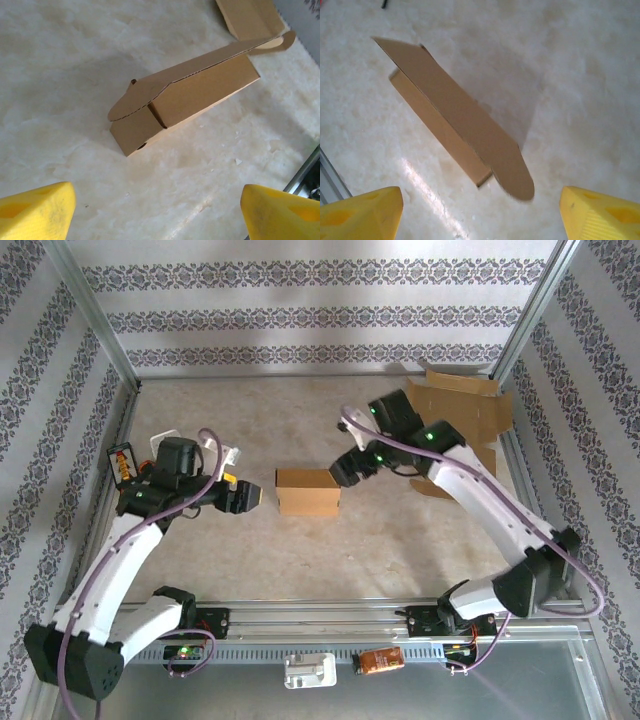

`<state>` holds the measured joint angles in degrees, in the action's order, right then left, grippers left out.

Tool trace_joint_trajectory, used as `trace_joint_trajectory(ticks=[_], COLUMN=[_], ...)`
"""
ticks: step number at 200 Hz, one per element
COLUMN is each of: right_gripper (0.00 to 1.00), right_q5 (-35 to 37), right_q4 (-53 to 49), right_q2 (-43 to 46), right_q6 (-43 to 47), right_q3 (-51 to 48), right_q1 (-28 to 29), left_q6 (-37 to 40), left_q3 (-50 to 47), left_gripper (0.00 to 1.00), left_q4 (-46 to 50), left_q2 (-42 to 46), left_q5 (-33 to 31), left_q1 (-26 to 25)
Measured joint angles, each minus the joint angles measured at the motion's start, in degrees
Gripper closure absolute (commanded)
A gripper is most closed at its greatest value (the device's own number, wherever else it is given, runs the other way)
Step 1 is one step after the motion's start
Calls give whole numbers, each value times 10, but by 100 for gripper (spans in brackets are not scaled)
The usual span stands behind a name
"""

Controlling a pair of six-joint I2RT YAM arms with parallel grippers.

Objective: Fold the paper box

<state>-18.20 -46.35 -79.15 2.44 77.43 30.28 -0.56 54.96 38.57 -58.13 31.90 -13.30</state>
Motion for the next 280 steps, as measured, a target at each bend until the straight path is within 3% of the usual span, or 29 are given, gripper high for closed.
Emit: trace_joint_trajectory(ticks=[42, 75, 121, 143, 192, 229, 280], right_gripper=[38, 49, 66, 76, 77, 81, 84], right_q5=[-12, -13, -13, -14, -17, -19, -23], right_q4=[67, 104, 128, 130, 130, 129, 121], right_q2=[31, 17, -21, -32, -34, -34, -35], right_q6=[-41, -40, -19, -8, -5, 2, 8], right_q3=[-105, -112, -110, -108, -99, -98, -87], right_q1=[-23, -23, -23, -23, -23, -23, -23], left_q6=[7, 10, 11, 14, 21, 32, 36], left_q3=[33, 40, 42, 42, 47, 63, 68], left_gripper=[10, 12, 13, 19, 31, 47, 61], left_q4=[-1, -11, -30, -43, -57, -62, -69], left_q2=[-51, -66, -104, -107, -145, -161, -177], left_q5=[-35, -88, -140, -148, -169, -172, -172], left_q1=[-31, -81, -85, -85, -85, -85, -85])
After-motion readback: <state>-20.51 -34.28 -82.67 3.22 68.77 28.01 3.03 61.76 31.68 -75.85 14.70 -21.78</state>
